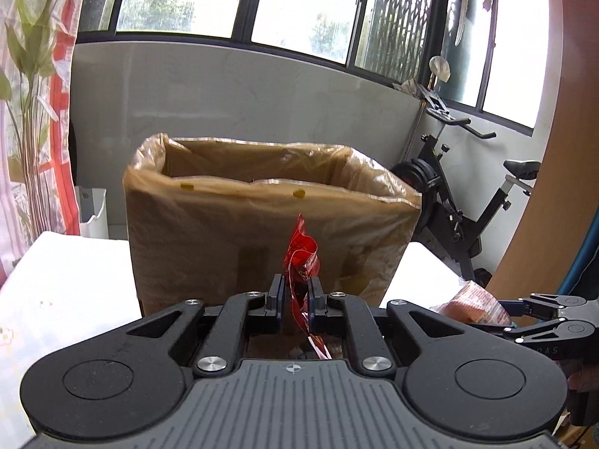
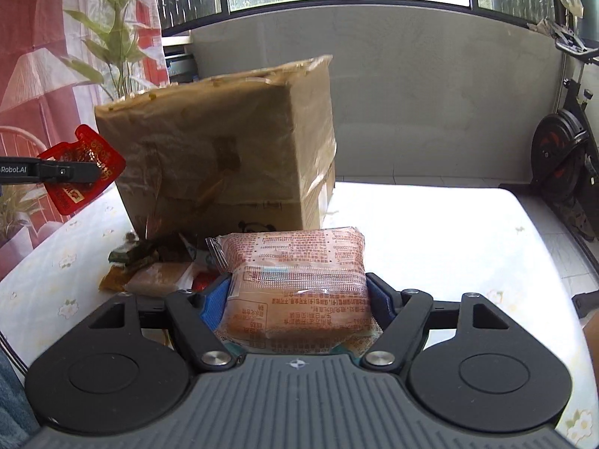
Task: Organize snacks
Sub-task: 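Lift the red packet and cracker pack up and carry both over the box, then open both tools to drop the red packet and cracker pack into the box, then grasp the green square packet with the left tool while the right tool grasps the orange snack bar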
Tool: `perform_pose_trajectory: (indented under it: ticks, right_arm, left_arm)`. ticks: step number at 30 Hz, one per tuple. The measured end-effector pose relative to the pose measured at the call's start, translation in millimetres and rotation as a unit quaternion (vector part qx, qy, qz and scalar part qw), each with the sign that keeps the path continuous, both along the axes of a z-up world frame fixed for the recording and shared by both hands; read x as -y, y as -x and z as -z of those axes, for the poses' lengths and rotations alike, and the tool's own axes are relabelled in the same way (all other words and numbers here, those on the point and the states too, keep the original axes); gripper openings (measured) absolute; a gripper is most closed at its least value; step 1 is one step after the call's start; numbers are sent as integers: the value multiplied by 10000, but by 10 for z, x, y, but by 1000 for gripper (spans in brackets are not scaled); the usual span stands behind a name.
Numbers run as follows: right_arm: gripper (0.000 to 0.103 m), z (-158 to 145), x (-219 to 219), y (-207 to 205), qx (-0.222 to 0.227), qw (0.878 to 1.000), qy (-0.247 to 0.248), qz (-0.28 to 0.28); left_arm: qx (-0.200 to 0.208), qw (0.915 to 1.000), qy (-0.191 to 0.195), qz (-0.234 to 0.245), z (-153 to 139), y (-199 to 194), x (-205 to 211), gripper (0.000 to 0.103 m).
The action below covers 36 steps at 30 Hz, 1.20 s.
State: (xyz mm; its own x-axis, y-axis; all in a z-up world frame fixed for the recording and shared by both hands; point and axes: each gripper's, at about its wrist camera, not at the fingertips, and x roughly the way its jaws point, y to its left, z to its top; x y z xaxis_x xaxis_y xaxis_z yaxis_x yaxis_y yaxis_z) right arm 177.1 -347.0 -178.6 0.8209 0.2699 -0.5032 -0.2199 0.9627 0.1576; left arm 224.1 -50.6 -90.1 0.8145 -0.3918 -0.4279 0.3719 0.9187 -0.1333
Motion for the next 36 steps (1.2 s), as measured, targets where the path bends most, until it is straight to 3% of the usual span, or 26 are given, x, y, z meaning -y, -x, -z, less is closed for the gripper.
perform_pose_trajectory:
  ticks: [7, 13, 19, 24, 25, 28, 36]
  right_arm:
    - [75, -799, 20, -371, 949, 9955, -42, -25]
    - [75, -1252, -283, -821, 1562, 9870, 240, -305]
    - [75, -1254, -702, -1537, 1441, 9871, 483, -498]
    - [76, -1114, -868, -1931, 1156, 9901, 633, -484]
    - [76, -1081, -859, -2003, 1065, 9917, 558, -456]
    - [80, -995, -832, -2147, 820, 9953, 398, -323]
    - [81, -1026, -757, -1934, 1002, 9942, 267, -281]
  left_arm:
    - [603, 9979, -244, -49, -562, -317, -111, 13]
    - [624, 9973, -383, 7, -777, -809, 5, 13]
    - [49, 9999, -155, -31, -654, -1386, 117, 13]
    - [-198, 9995, -255, 6, -490, -1664, 196, 14]
    - [-205, 9993, -315, 40, -460, -1690, 223, 17]
    - [-202, 9989, -422, -37, -390, -1705, 251, 62]
    - [-180, 9992, -251, -268, -464, -1521, 33, 64]
